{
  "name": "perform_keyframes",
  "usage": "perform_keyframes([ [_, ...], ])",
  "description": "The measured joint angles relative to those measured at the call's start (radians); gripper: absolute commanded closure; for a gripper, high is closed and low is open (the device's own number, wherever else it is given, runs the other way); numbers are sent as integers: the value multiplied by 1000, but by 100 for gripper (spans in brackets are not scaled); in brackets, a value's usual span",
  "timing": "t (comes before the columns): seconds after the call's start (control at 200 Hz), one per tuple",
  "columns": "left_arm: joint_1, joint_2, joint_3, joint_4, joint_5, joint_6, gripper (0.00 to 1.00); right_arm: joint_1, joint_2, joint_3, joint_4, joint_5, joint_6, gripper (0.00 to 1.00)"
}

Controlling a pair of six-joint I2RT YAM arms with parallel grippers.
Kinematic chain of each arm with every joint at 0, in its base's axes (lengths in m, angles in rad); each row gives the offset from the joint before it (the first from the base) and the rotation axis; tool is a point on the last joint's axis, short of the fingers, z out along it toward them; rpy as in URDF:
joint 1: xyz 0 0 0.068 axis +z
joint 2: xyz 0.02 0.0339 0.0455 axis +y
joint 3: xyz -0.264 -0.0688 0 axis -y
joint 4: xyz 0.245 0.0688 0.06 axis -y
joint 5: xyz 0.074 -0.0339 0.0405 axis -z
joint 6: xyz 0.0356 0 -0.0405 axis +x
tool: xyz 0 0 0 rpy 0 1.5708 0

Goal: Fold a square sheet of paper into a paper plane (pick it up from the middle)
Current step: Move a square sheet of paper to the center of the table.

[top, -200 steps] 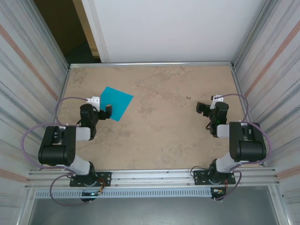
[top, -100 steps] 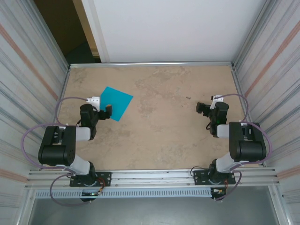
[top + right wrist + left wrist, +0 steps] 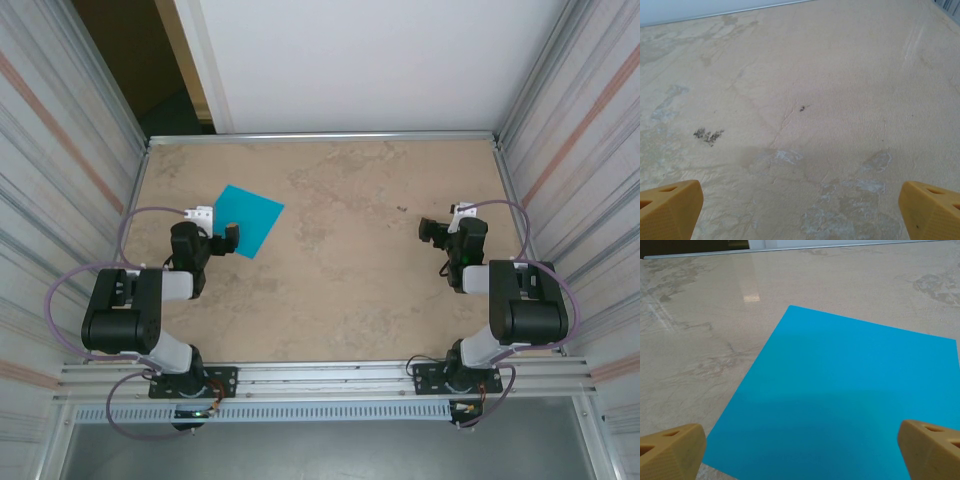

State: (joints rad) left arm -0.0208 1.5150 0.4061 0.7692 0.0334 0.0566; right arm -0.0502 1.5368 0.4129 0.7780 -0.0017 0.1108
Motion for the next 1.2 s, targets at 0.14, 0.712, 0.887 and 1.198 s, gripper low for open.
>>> perform_keyframes([
  [0.14,0,-6,-1,-2,-7,0,1,2,-3,0,-5,1,0,1],
  [0.712,0,-169,438,-671,43,-343,1,167,-212,447,-706,101,186,1],
  [0.887,5,43,567,-778,193,-437,1,247,-119,523,-831,69,321,1],
  [1.198,66,295,730,-937,327,-507,4,327,18,614,-932,-20,444,1],
])
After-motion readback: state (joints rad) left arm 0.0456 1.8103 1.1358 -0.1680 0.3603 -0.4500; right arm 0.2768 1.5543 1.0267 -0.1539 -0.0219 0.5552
